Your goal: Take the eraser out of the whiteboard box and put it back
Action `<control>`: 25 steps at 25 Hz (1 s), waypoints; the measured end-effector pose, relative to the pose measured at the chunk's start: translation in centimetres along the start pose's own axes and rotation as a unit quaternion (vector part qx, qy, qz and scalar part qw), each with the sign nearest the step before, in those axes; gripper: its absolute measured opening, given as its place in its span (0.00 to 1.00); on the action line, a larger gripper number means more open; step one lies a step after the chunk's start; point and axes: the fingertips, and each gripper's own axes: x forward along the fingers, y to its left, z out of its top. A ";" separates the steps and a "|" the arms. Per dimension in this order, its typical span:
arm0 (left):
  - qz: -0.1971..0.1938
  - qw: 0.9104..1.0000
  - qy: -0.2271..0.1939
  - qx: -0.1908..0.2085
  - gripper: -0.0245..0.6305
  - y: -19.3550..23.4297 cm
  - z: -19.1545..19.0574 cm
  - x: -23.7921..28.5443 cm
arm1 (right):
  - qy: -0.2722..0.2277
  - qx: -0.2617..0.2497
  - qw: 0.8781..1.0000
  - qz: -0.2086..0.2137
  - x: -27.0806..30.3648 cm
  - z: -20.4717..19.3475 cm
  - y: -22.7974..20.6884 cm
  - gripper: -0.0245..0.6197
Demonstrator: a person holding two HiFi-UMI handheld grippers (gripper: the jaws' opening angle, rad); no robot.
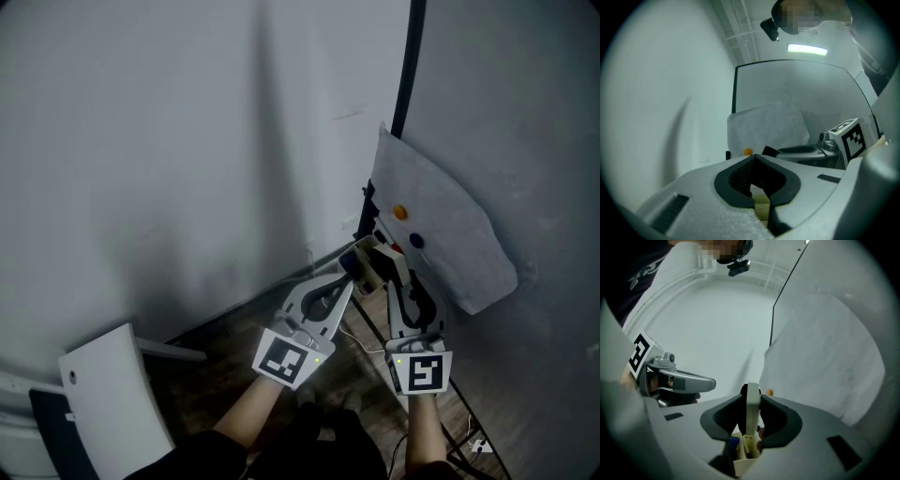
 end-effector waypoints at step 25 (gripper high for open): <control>-0.018 0.999 0.036 -0.036 0.04 1.3 -5.2 2.4 | 0.110 -0.034 0.993 0.018 4.1 -8.7 0.2 0.20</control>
